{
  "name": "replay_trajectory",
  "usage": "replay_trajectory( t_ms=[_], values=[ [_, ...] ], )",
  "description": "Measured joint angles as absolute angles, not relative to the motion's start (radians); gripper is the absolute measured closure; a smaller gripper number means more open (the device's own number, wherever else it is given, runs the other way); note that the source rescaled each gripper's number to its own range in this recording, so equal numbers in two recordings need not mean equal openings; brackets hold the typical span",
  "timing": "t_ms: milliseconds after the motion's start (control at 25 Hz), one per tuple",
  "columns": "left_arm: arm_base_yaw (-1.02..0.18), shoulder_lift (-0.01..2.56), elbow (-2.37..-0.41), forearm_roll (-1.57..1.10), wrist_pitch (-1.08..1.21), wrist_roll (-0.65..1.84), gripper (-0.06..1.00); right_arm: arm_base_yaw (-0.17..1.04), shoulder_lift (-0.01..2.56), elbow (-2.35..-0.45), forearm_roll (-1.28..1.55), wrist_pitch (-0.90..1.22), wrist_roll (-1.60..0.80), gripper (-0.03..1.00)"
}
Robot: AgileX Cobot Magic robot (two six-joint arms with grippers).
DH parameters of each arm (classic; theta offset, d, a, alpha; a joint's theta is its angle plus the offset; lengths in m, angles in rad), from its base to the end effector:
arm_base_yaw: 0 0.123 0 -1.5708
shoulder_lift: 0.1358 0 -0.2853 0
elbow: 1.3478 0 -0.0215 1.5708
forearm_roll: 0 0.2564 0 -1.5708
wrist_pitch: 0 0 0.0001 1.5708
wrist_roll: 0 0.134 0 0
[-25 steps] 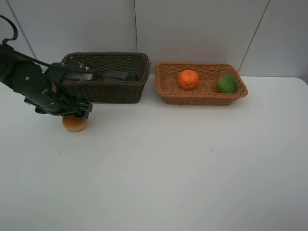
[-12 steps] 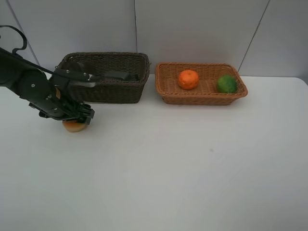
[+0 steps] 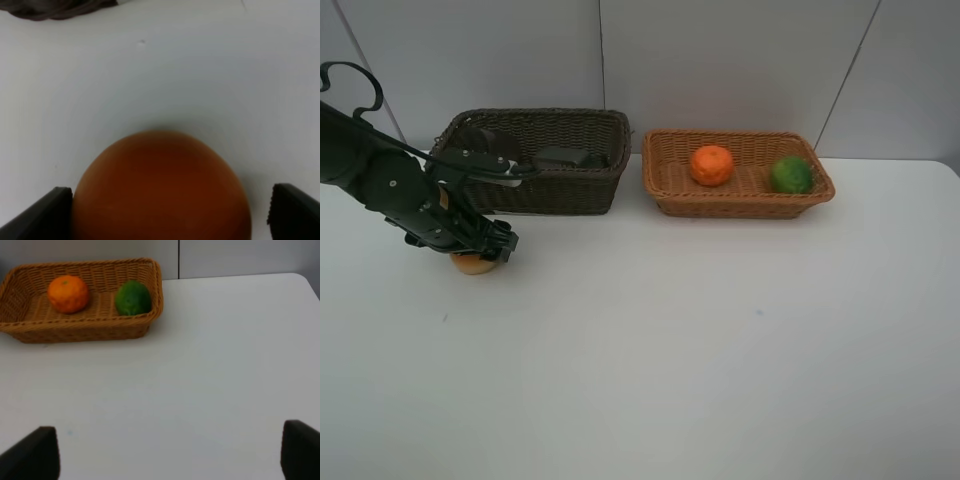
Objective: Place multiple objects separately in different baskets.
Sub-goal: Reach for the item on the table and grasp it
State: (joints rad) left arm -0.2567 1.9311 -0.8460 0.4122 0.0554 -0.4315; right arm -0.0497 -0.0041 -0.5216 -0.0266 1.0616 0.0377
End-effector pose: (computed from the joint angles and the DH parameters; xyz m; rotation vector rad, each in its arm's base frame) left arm 0.3486 -0.0884 0.0539 0.3019 2.6032 -0.0677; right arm 0.0350 -0.0049 0.2674 0.0899 2.0174 -0.0393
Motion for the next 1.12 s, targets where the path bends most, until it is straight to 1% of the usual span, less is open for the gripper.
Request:
replay_trajectory(
  t_ms=[520, 640, 760, 1120],
  values=[
    [-0.251, 1.965, -0.846, 0.413, 0.031, -0.432, -0.04, -0.05, -0.004, -0.522, -0.027, 1.062, 0.038, 0.05],
    [-0.251, 1.966, -0.846, 0.413, 0.031, -0.432, 0.02, -0.05, -0.004, -0.522, -0.027, 1.062, 0.038, 0.05],
    [-0.251, 1.966, -0.846, 0.413, 0.028, -0.432, 0.16, -0.05, -0.004, -0.522, -0.027, 1.062, 0.038, 0.05],
    [-0.251, 1.966, -0.846, 0.413, 0.028, -0.432, 0.17, -0.05, -0.004, -0.522, -0.027, 1.062, 0.038, 0.05]
  ],
)
